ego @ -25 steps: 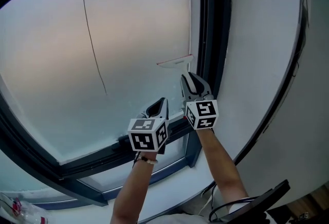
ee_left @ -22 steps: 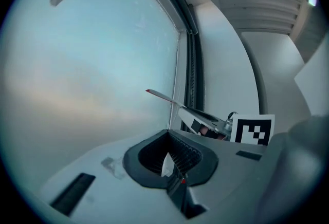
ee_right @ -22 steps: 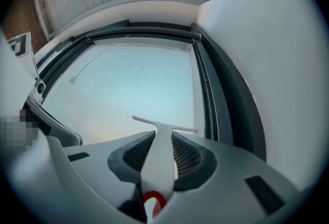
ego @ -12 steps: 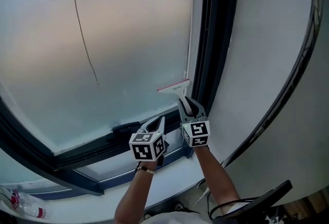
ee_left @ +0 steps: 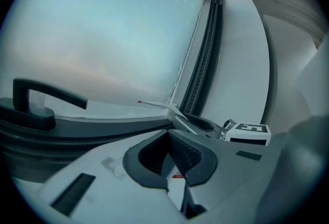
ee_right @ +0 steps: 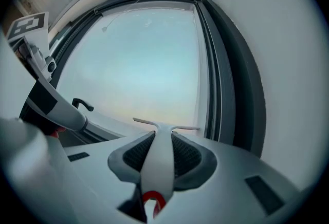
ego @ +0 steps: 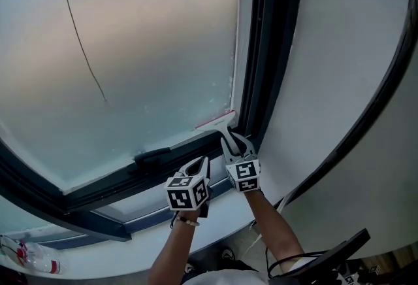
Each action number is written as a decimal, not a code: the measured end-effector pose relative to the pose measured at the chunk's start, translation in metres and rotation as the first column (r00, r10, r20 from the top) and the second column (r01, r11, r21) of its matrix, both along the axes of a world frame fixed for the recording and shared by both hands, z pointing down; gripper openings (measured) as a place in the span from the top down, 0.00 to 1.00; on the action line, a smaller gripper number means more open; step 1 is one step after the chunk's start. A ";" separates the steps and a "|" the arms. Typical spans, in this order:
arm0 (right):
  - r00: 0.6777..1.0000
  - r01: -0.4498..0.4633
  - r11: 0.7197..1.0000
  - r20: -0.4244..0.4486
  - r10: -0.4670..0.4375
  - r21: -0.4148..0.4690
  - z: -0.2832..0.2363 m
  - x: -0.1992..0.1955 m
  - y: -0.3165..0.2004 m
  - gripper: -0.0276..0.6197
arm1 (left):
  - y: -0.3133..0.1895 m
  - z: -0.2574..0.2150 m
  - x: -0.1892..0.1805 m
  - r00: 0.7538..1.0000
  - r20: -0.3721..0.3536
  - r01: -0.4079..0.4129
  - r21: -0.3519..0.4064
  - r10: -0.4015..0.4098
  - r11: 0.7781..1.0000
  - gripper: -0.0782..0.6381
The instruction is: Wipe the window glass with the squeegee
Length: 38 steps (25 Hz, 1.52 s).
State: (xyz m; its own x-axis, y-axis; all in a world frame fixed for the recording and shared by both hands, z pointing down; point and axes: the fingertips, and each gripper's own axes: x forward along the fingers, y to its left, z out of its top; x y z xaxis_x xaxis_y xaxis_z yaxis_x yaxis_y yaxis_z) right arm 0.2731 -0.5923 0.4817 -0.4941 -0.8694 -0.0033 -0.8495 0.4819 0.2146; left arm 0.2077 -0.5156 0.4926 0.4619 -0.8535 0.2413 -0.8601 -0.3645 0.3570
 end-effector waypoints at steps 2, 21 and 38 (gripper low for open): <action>1.000 0.006 1.000 -0.002 -0.006 -0.026 0.012 0.001 -0.001 0.82 | 0.001 0.008 0.000 1.000 0.003 0.001 -0.013 -0.001 1.000 0.89; 0.934 -0.354 0.929 0.008 0.357 -0.111 -0.019 -0.015 0.183 0.82 | 0.106 0.008 -0.067 0.961 -0.017 -0.275 0.075 0.277 0.958 0.89; 0.866 -0.445 0.855 0.114 0.486 -0.264 0.003 -0.054 0.364 0.82 | 0.226 0.025 -0.138 0.952 0.064 -0.302 0.052 0.299 0.952 0.89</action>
